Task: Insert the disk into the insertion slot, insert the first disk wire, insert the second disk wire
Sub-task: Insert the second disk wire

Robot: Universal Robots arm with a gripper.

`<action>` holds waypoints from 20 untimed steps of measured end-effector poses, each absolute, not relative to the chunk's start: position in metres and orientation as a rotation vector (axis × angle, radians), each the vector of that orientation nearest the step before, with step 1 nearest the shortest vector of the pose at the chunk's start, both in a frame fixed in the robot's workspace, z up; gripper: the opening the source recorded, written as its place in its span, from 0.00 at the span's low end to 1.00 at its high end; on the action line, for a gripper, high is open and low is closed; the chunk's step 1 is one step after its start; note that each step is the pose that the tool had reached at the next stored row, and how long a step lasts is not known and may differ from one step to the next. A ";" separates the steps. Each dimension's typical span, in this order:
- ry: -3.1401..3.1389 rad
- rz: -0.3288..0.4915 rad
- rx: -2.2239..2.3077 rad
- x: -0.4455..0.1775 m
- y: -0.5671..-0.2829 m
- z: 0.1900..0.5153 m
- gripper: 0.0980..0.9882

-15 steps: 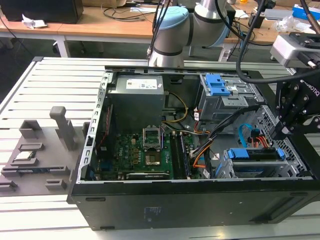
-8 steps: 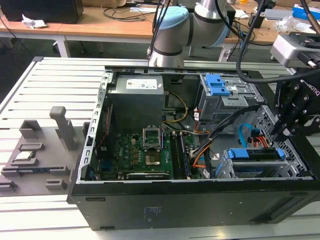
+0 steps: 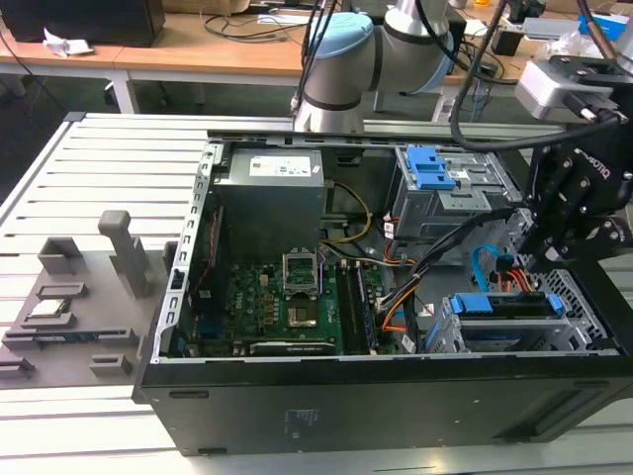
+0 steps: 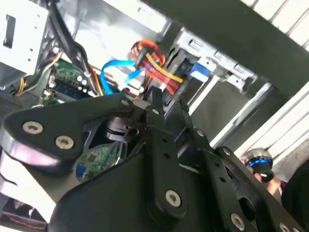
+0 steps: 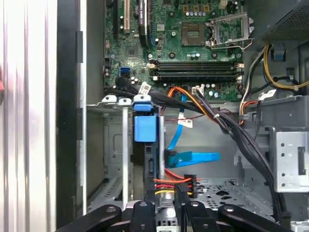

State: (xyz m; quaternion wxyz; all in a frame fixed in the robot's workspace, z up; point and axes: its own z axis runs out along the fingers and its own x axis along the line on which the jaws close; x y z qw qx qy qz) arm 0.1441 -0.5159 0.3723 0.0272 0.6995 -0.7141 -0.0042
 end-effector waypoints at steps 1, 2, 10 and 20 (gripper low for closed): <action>-2.206 -0.013 2.160 0.136 -0.516 0.372 0.23; -2.206 -0.013 2.160 0.127 -0.516 0.372 0.23; -2.201 -0.001 2.155 0.112 -0.516 0.369 0.23; -2.201 -0.001 2.155 0.112 -0.516 0.369 0.07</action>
